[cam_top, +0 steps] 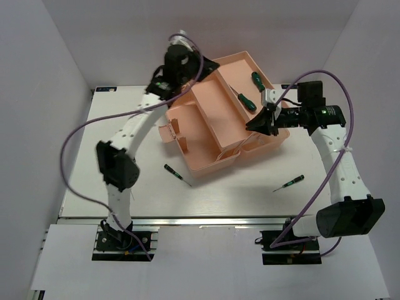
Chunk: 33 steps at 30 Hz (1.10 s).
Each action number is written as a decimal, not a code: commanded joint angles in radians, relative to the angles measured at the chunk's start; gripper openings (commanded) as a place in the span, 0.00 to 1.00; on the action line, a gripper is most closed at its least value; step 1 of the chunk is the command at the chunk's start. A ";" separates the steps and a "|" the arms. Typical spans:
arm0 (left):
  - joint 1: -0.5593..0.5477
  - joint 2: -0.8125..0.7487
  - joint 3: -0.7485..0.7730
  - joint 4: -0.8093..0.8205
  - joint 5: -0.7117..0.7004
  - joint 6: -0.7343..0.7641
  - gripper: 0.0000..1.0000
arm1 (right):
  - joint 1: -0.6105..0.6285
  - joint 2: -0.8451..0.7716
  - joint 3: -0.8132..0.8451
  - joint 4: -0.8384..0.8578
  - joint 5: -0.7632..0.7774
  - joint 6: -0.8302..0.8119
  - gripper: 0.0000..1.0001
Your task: Sort the tools into containers
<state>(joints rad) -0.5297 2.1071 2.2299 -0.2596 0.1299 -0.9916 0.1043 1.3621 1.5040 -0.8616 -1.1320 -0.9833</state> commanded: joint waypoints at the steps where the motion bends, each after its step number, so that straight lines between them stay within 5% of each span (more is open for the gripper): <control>1: 0.066 -0.335 -0.183 -0.182 -0.142 0.252 0.00 | 0.018 -0.018 -0.007 -0.233 0.098 -0.288 0.20; 3: 0.091 -0.558 -0.455 -0.220 -0.221 0.284 0.00 | 0.014 -0.024 -0.030 -0.408 0.144 -0.636 0.11; 4: 0.112 -0.629 -0.543 -0.239 -0.249 0.288 0.20 | 0.011 -0.064 -0.065 -0.450 0.219 -0.656 0.11; 7: 0.123 -0.897 -0.871 -0.303 -0.340 0.240 0.44 | 0.011 -0.193 -0.253 -0.444 0.393 -0.803 0.25; 8: 0.125 -0.958 -0.950 -0.319 -0.348 0.211 0.53 | 0.011 -0.213 -0.318 -0.439 0.431 -0.804 0.35; 13: 0.128 -1.252 -1.349 -0.305 -0.305 0.039 0.60 | -0.024 -0.268 -0.458 -0.328 0.739 -0.660 0.55; 22: 0.128 -1.309 -1.576 -0.222 -0.213 -0.019 0.63 | -0.282 -0.176 -0.616 -0.192 0.966 -0.960 0.66; 33: 0.128 -1.213 -1.564 -0.208 -0.161 -0.019 0.64 | -0.246 0.080 -0.669 -0.011 1.006 -1.057 0.65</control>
<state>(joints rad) -0.3988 0.9104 0.6495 -0.4866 -0.0528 -0.9947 -0.1589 1.4044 0.8474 -0.9348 -0.1566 -1.9472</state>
